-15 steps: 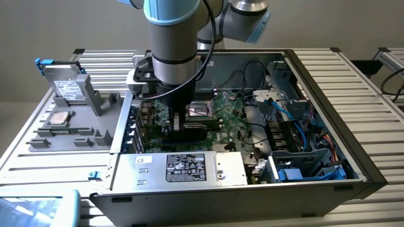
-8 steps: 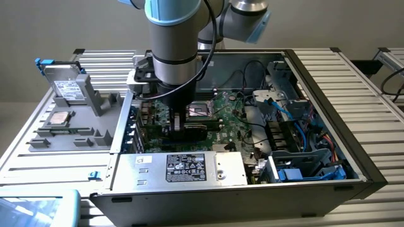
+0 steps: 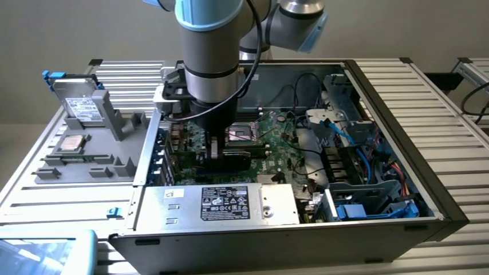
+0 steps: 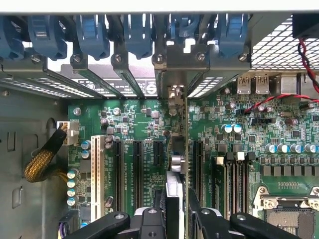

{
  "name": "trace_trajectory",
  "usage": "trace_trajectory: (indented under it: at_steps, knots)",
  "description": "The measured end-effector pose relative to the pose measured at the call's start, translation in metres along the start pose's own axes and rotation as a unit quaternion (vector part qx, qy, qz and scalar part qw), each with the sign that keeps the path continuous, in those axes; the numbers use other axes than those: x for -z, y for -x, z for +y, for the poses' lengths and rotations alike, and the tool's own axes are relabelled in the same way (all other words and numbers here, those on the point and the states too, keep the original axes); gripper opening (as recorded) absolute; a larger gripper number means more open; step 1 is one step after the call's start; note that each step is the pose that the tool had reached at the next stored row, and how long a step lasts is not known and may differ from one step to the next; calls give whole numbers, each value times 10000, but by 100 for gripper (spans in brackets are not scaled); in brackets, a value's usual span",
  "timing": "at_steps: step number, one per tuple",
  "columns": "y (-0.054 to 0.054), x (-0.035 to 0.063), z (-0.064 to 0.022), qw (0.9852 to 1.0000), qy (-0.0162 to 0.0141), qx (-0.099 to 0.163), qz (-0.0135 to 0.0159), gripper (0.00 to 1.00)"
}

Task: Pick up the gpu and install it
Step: 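Insert the gpu into the slot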

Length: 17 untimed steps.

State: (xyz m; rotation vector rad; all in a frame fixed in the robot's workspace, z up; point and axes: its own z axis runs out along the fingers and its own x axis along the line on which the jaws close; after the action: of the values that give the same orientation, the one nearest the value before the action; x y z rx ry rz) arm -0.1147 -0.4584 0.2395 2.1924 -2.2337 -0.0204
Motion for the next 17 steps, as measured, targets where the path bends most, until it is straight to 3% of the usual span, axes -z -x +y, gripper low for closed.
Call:
trace_trajectory:
  at_steps: [17]
  knots:
    - [0, -4, 1, 10000, 2, -2, 0, 28]
